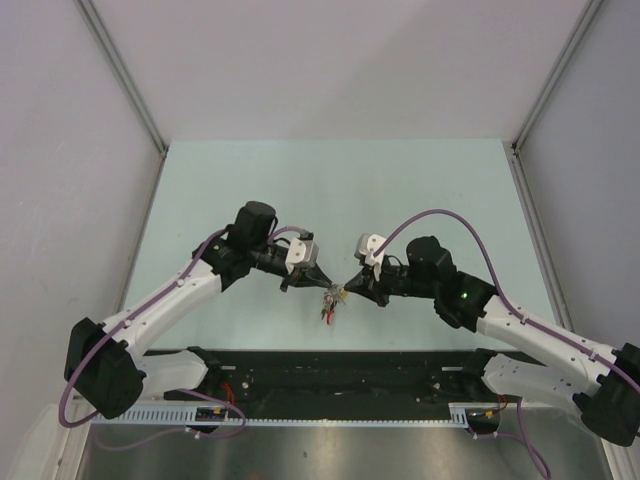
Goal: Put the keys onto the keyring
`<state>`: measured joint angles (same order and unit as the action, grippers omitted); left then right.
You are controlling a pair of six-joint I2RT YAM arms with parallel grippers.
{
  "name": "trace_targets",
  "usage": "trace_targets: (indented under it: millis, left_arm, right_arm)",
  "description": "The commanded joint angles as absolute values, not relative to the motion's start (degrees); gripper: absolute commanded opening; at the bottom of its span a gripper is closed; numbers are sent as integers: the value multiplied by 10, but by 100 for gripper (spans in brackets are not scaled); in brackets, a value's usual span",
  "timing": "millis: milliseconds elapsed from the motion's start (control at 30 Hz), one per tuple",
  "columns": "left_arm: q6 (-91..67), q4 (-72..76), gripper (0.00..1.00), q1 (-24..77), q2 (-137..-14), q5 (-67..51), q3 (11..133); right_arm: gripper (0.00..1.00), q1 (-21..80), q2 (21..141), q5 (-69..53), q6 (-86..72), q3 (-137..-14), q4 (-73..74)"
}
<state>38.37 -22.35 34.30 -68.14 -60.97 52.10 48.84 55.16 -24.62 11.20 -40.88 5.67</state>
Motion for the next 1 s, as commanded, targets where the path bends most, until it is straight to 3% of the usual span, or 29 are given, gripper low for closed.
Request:
trace_targets:
  millis: [0, 967]
  left_arm:
    - [399, -243, 1, 339, -663, -646, 521]
    - [404, -245, 0, 339, -668, -655, 521]
  right_arm:
    - [0, 486, 555, -281, 119, -419, 23]
    - [0, 485, 558, -289, 124, -419, 17]
